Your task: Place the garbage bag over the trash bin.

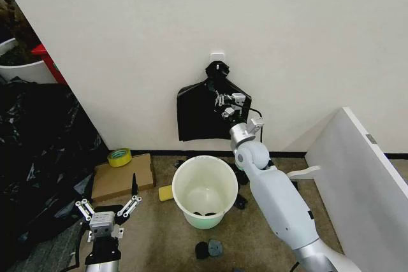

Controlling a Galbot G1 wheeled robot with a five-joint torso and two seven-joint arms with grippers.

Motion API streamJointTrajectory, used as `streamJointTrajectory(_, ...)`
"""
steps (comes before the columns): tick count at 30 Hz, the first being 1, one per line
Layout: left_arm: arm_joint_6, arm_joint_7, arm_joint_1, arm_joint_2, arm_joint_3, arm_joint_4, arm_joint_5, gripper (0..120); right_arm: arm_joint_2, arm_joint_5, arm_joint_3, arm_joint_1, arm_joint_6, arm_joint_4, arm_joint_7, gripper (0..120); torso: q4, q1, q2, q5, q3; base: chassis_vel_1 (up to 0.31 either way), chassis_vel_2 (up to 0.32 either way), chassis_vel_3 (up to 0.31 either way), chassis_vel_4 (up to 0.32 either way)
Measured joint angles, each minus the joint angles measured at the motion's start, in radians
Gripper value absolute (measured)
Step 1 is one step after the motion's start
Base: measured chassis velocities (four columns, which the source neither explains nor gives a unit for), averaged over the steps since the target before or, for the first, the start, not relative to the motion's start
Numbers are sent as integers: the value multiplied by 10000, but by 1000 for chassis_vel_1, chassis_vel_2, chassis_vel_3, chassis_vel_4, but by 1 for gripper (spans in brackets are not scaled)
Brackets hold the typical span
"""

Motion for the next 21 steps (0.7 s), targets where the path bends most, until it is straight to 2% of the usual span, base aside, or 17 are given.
streamJointTrajectory(7,7,-2,-93,76,13,6,-33,100,-433,-478,139,-1237,74,987,-222,0,-5,0,0,0,-1,0,0,0,0)
streamJointTrajectory(16,42,11,-159,121,78,27,-54,100,-587,-1223,278,-2442,276,1690,-583,0,-2,0,0,1,-1,0,0,0,0)
streamJointTrajectory(21,42,18,-155,147,97,37,-55,100,-970,-2010,269,-3756,548,2684,-891,0,0,0,1,0,-2,0,0,0,0)
